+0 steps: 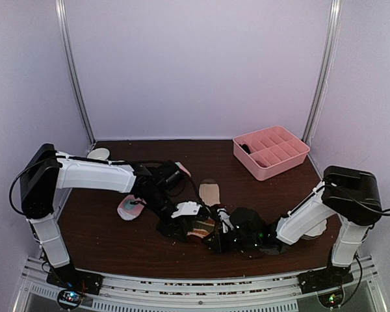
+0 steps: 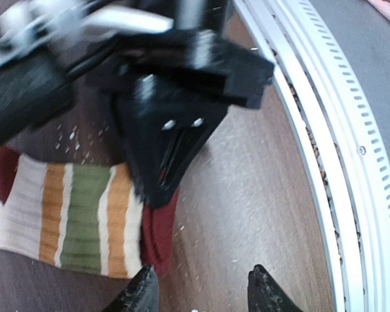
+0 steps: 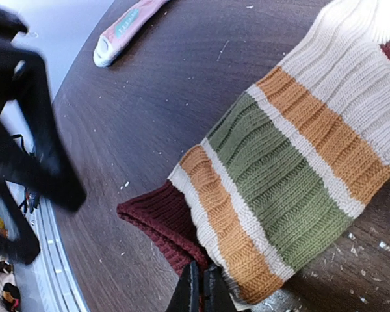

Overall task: Roll the socks
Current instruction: Roll the sock at the center of the board.

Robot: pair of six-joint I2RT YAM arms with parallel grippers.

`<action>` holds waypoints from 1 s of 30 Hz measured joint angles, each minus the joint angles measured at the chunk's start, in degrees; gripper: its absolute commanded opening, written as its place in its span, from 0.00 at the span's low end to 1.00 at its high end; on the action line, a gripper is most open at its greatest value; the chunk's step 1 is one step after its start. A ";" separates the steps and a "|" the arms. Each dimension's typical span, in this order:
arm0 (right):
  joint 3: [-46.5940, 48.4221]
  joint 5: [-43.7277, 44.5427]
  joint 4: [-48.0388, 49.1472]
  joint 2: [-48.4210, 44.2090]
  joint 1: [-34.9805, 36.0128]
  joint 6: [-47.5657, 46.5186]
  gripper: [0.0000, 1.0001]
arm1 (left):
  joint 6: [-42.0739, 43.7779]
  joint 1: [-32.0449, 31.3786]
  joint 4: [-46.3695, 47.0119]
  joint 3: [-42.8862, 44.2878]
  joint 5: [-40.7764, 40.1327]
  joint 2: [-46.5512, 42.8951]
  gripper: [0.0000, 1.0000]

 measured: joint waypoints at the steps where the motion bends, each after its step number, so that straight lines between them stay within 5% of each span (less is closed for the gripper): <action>1: 0.22 -0.37 -0.26 0.07 -0.17 0.55 0.00 | 0.35 -0.66 0.26 -0.02 -0.07 0.00 0.44; 11: 3.85 -5.88 -4.59 1.27 -2.80 3.58 0.00 | 5.49 -5.22 3.41 -1.92 -3.67 0.50 0.35; 30: 4.57 -9.49 -5.35 1.90 -3.78 4.24 0.00 | 6.82 -2.47 4.76 -1.81 -9.70 4.57 0.35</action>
